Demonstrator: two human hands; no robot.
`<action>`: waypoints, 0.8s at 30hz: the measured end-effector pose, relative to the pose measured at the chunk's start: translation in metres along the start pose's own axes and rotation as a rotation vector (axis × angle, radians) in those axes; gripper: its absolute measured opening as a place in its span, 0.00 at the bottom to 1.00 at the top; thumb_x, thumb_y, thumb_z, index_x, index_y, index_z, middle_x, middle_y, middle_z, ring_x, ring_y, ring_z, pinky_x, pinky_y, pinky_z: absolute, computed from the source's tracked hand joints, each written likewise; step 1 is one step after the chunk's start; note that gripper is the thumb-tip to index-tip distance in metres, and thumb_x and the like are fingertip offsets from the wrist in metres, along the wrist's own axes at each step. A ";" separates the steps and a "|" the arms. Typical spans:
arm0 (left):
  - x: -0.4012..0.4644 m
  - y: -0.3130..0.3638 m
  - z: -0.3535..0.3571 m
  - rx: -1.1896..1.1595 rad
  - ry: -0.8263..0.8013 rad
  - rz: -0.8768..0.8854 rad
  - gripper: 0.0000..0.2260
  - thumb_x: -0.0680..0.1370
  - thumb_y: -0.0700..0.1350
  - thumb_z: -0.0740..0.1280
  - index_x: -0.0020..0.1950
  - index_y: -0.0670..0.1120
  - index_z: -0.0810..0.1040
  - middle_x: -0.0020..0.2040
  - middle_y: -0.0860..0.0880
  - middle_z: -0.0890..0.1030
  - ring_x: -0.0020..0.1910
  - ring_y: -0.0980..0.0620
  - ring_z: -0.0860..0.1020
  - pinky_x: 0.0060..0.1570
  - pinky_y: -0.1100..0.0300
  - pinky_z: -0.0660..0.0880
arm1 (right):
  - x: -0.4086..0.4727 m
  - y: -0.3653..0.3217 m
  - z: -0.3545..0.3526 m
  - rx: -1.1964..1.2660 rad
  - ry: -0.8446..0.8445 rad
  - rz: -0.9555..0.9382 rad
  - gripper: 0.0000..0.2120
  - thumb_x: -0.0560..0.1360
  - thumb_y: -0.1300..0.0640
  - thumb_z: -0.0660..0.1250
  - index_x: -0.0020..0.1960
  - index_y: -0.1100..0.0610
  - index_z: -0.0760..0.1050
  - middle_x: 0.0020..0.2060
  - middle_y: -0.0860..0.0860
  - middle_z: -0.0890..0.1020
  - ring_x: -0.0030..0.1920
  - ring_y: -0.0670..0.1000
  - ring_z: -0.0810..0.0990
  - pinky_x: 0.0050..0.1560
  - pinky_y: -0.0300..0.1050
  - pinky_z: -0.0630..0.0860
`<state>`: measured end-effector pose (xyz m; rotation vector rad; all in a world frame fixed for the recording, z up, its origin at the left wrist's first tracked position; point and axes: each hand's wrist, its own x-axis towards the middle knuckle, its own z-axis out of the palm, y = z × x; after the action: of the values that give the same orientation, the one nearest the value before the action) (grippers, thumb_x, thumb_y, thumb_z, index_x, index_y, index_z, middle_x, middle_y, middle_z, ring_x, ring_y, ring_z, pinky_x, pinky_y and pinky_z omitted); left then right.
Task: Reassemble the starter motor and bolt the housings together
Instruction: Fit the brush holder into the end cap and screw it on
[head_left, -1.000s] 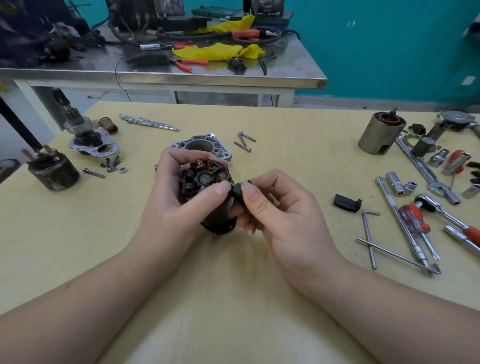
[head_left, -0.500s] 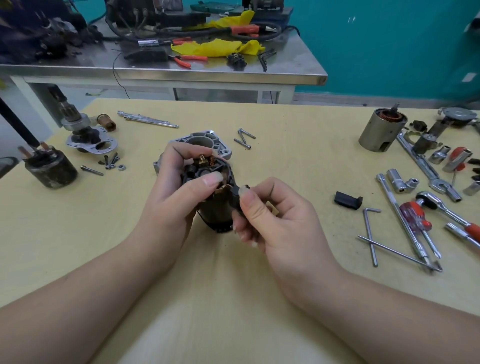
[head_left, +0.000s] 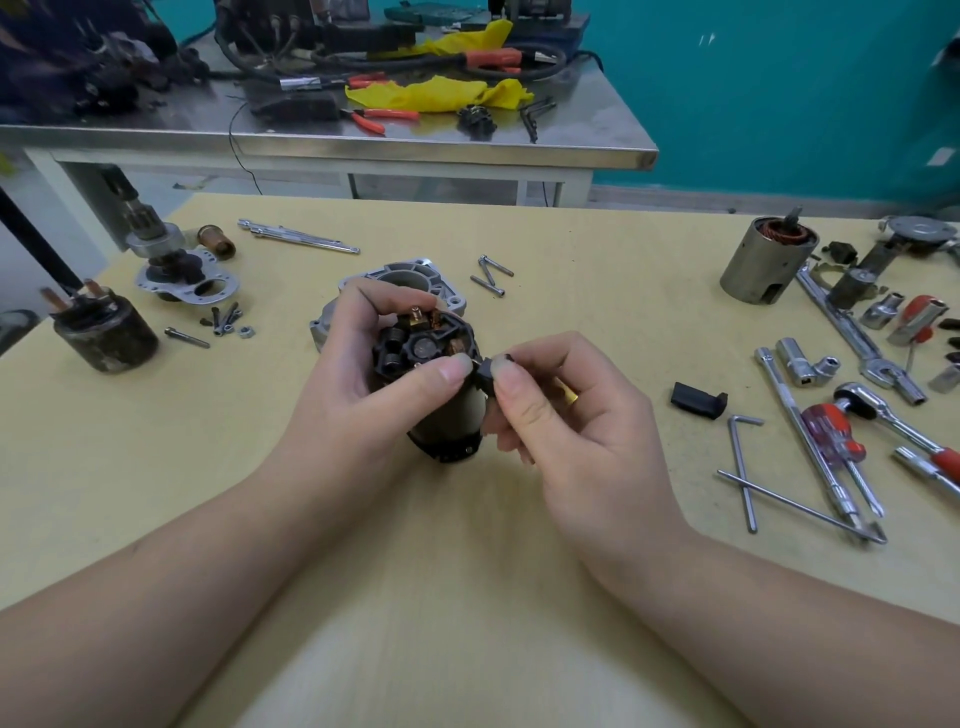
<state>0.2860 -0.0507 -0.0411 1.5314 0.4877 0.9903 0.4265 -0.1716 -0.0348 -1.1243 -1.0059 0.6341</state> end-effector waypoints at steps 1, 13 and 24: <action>0.000 0.000 0.000 0.012 -0.005 0.000 0.19 0.73 0.50 0.78 0.62 0.55 0.78 0.64 0.37 0.80 0.66 0.32 0.78 0.67 0.29 0.75 | 0.000 -0.001 0.000 -0.013 0.003 -0.010 0.03 0.81 0.55 0.71 0.49 0.53 0.80 0.37 0.52 0.83 0.38 0.48 0.81 0.39 0.35 0.75; 0.000 0.009 0.011 0.088 -0.011 0.045 0.17 0.72 0.52 0.77 0.59 0.59 0.78 0.59 0.42 0.84 0.55 0.49 0.84 0.54 0.57 0.81 | 0.006 -0.001 0.001 0.183 0.074 0.220 0.05 0.74 0.52 0.74 0.43 0.52 0.80 0.34 0.55 0.82 0.33 0.52 0.78 0.36 0.44 0.73; -0.005 0.011 0.018 0.207 0.094 0.072 0.21 0.73 0.59 0.73 0.63 0.58 0.75 0.57 0.61 0.83 0.59 0.56 0.83 0.61 0.57 0.78 | 0.025 -0.009 -0.004 -0.079 0.021 0.140 0.10 0.75 0.52 0.72 0.38 0.53 0.76 0.30 0.52 0.80 0.33 0.49 0.75 0.35 0.37 0.71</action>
<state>0.2952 -0.0676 -0.0315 1.7019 0.6209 1.0976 0.4405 -0.1556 -0.0185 -1.2768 -0.9468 0.6970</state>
